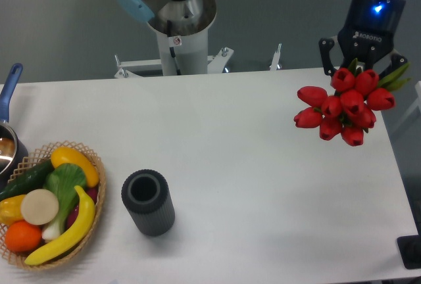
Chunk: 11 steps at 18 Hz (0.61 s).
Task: Insert the flowers into the vase
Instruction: 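Lift the red tulip bunch held in the gripper off its start spot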
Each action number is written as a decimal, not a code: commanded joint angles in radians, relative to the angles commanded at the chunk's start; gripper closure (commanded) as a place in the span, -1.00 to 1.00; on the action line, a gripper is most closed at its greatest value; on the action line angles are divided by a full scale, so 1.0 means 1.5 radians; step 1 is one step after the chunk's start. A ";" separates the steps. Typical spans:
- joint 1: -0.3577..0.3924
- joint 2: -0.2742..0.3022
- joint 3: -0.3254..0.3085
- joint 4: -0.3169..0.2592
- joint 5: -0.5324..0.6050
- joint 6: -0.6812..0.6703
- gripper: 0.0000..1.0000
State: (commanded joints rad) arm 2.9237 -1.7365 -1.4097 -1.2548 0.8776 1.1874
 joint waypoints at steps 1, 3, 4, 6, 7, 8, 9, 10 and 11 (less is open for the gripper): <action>0.001 -0.001 0.000 0.000 -0.008 -0.006 0.28; 0.000 -0.001 -0.007 0.001 -0.009 -0.009 0.28; 0.000 -0.001 -0.005 0.001 -0.011 -0.009 0.27; -0.003 -0.001 -0.005 0.001 -0.015 -0.010 0.26; -0.003 -0.001 -0.006 0.002 -0.016 -0.010 0.26; -0.003 -0.001 -0.006 0.002 -0.016 -0.010 0.26; -0.005 -0.001 -0.007 0.002 -0.018 -0.013 0.26; -0.007 -0.002 -0.007 0.003 -0.029 -0.023 0.26; -0.009 -0.007 -0.007 0.011 -0.041 -0.036 0.26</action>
State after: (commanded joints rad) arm 2.9100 -1.7471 -1.4205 -1.2380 0.8163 1.1338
